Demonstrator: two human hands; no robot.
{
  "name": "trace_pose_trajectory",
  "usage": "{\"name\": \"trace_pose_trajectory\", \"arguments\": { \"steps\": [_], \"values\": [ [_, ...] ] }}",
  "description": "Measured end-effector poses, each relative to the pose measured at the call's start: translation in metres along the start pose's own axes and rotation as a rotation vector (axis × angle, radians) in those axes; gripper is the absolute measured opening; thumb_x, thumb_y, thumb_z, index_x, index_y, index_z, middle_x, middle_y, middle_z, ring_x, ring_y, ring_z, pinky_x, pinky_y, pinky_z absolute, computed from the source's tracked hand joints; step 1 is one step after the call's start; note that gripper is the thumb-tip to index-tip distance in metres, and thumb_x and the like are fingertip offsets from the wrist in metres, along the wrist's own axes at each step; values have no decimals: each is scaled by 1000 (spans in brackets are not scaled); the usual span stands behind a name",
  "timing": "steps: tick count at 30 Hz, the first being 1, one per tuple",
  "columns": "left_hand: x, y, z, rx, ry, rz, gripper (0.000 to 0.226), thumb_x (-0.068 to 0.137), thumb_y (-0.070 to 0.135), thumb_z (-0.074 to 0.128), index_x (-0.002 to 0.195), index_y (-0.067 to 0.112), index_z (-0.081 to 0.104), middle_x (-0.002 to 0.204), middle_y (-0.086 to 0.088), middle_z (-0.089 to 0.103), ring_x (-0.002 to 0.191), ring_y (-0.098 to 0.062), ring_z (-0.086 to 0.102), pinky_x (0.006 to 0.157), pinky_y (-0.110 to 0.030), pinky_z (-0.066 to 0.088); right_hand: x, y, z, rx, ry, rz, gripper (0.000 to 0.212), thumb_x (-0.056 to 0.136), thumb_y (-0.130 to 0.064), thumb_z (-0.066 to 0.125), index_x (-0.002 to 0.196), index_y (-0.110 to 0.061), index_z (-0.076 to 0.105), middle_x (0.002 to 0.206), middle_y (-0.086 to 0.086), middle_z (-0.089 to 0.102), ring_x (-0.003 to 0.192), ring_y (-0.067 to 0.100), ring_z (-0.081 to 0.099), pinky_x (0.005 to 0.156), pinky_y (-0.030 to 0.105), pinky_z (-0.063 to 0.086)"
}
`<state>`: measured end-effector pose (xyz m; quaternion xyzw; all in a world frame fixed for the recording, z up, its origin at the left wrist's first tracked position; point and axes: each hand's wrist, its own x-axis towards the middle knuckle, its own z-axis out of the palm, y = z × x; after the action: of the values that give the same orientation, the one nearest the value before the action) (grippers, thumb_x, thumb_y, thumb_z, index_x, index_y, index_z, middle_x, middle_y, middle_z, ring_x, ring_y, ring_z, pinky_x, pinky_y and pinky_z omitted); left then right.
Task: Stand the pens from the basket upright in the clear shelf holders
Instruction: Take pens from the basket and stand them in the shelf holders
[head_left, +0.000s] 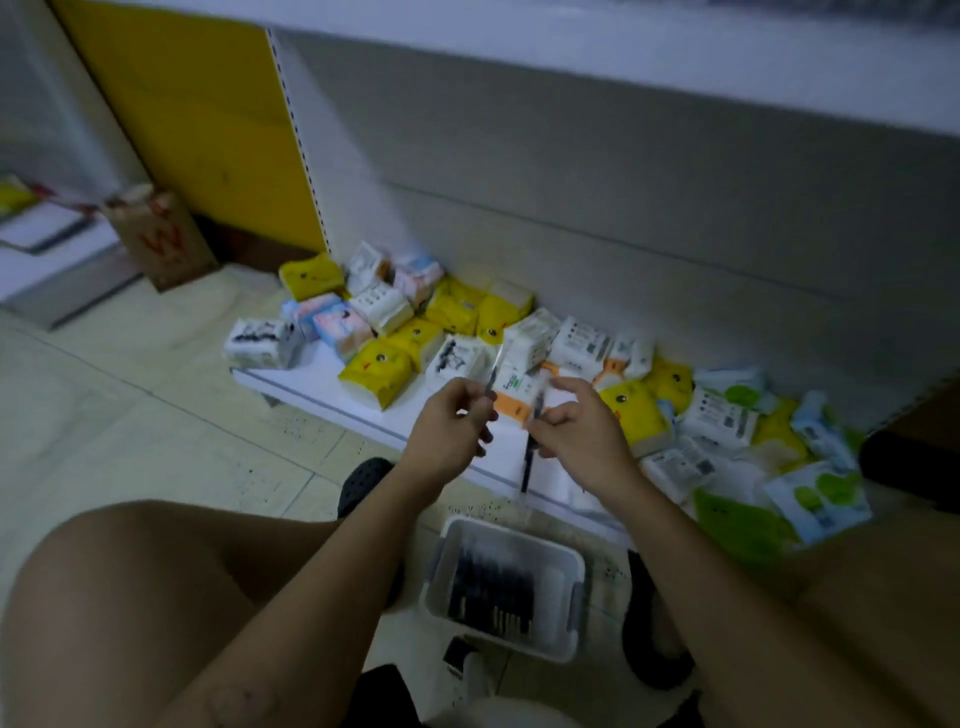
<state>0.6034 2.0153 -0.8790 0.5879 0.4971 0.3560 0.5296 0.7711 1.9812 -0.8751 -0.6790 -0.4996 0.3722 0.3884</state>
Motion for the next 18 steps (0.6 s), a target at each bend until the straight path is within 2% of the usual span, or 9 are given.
{"name": "trace_pose_trajectory", "arguments": {
  "steps": [2, 3, 5, 7, 8, 11, 13, 15, 18],
  "values": [
    [3, 27, 4, -89, 11, 36, 11, 96, 8, 55, 91, 16, 49, 95, -9, 62, 70, -15, 69, 58, -25, 53, -6, -20, -25, 0, 61, -123, 63, 87, -13, 70, 137, -38, 41, 84, 2, 66, 73, 17, 68, 67, 38, 58],
    [3, 42, 7, -155, 5, 61, 18, 94, 1, 55, 97, 17, 48, 98, -13, 62, 72, -18, 71, 60, -27, 55, -9, -30, -37, 4, 79, -189, 70, 87, -12, 69, 137, -48, 36, 87, -1, 66, 73, 16, 68, 66, 35, 57],
    [1, 73, 10, -213, -41, 140, 48, 91, -6, 57, 124, 25, 42, 99, -15, 62, 74, -27, 73, 62, -33, 58, -16, -51, -60, -5, 109, -309, 76, 86, -12, 69, 127, -64, 33, 88, -8, 63, 72, 12, 67, 67, 27, 56],
    [-2, 104, 12, -136, -104, 237, 76, 89, -7, 60, 141, 40, 30, 98, -13, 61, 78, -29, 73, 63, -35, 59, -23, -73, -81, -36, 140, -407, 74, 83, -11, 71, 120, -65, 38, 84, -13, 61, 66, 7, 64, 64, 15, 51],
    [-4, 119, 13, -86, -134, 290, 80, 89, -6, 61, 143, 43, 29, 97, -12, 59, 79, -28, 73, 64, -36, 59, -27, -83, -90, -45, 149, -446, 73, 82, -10, 72, 119, -65, 40, 84, -15, 61, 64, 7, 64, 63, 13, 49],
    [-11, 163, 19, -55, -206, 415, 67, 92, -1, 59, 139, 43, 38, 96, -15, 54, 80, -26, 73, 66, -42, 60, -38, -110, -117, -43, 184, -551, 71, 83, -10, 70, 112, -69, 41, 86, -19, 61, 62, 8, 64, 60, 19, 49],
    [-15, 190, 24, -69, -238, 484, 59, 94, 1, 56, 134, 42, 42, 96, -20, 51, 81, -26, 73, 67, -44, 61, -44, -126, -136, -48, 238, -607, 70, 85, -11, 68, 110, -71, 41, 88, -26, 57, 55, 4, 60, 54, 18, 45],
    [-16, 215, 31, -31, -245, 591, 53, 95, 3, 55, 128, 42, 43, 95, -23, 54, 83, -22, 73, 66, -40, 61, -50, -141, -154, -68, 298, -650, 67, 87, -12, 68, 111, -68, 41, 90, -28, 54, 53, 3, 59, 52, 21, 46],
    [-15, 254, 43, 27, -203, 729, 44, 95, 6, 56, 120, 39, 44, 95, -14, 59, 83, -16, 70, 60, -31, 59, -58, -164, -182, -94, 378, -713, 61, 88, -14, 68, 114, -62, 42, 92, -27, 54, 56, 8, 63, 59, 36, 56]
  ]
}}
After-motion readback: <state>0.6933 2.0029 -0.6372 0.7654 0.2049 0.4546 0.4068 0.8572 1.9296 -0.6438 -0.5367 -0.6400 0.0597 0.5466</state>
